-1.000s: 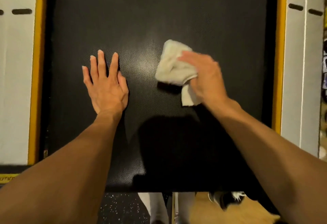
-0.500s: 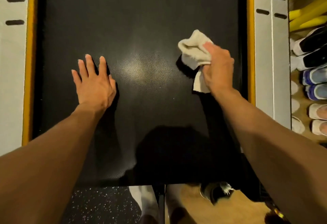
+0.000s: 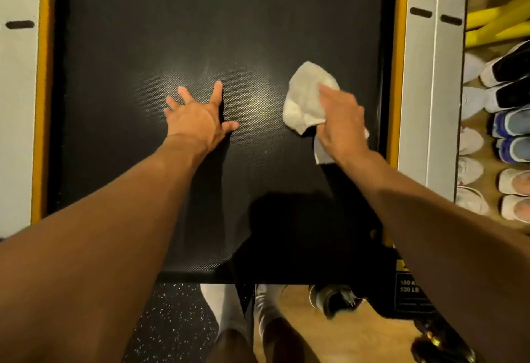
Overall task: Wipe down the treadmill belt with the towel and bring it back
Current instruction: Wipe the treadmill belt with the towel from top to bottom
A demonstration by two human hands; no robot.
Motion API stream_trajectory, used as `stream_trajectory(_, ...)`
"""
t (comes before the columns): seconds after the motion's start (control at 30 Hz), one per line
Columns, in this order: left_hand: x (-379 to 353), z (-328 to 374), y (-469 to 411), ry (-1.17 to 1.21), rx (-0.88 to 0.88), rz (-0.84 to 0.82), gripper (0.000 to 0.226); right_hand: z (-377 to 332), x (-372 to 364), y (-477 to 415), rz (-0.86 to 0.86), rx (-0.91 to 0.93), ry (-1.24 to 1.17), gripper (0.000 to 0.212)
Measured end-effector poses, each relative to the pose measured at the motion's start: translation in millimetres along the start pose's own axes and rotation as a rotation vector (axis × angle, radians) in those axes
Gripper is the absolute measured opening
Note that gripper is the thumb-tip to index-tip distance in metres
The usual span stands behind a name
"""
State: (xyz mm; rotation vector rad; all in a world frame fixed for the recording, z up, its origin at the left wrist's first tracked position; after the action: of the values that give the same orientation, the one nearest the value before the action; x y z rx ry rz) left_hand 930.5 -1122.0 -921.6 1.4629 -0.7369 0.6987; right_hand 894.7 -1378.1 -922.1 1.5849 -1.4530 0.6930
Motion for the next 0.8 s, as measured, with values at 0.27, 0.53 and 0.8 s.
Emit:
stream_trajectory(0.27,4,6,-2,0.019,0.046,-0.078,0.087,13,22,6,0.067,0.029,-0.039,0.050)
stream_trajectory(0.53,7,8,-2,0.046,0.049,-0.118,0.088,-4,9,33,-0.248,0.273,0.093,0.063)
stream_trajectory(0.8,3,7,-3,0.050,0.033,-0.098,0.087,9,17,18,-0.026,-0.055,0.258,0.052)
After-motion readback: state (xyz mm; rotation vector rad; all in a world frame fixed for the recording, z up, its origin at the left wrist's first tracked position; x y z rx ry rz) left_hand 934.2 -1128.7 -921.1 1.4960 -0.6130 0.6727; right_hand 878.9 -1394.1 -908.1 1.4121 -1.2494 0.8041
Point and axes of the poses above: each hand's wrist, its own y-axis away from the middle knuckle, its own x-axis out of the back of the hand, z = x × y, the point moved 2 cm from there along -y, towards the middle knuckle, and after that the axes turned 3 degrees about -y, right-handed, at the moved point
